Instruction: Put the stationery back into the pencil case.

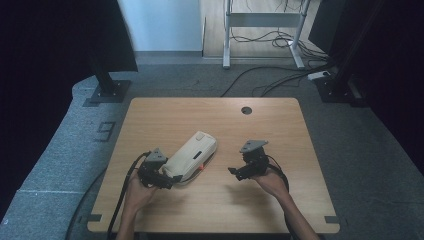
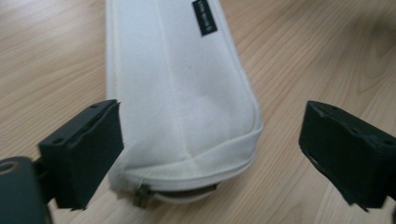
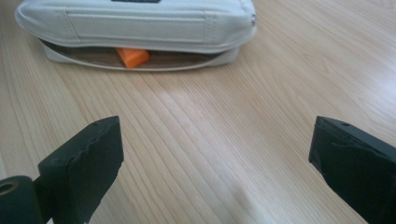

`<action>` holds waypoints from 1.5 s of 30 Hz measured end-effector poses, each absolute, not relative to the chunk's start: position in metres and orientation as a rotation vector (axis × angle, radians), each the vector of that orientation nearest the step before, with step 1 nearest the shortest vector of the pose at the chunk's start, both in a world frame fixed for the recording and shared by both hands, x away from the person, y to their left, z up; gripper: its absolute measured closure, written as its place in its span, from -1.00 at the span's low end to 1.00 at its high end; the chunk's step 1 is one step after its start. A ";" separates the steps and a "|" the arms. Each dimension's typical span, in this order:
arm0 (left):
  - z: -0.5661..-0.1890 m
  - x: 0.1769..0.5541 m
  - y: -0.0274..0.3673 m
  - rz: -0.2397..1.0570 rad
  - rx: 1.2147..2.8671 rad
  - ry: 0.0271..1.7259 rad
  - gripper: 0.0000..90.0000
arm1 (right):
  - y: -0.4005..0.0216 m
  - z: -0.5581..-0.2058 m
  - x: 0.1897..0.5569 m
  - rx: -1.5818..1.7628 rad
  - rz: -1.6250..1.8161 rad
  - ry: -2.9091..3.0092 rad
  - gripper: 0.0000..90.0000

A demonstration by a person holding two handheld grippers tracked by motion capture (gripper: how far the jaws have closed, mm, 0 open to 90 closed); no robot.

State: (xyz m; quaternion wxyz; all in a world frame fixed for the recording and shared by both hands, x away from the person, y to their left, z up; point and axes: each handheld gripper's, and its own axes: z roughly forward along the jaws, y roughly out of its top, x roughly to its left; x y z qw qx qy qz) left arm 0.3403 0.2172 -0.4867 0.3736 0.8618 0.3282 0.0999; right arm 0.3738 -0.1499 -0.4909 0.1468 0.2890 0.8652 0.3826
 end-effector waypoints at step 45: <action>-0.547 0.335 0.267 0.361 2.252 1.006 -1.00 | -0.254 -0.556 0.328 1.160 1.004 2.344 -0.97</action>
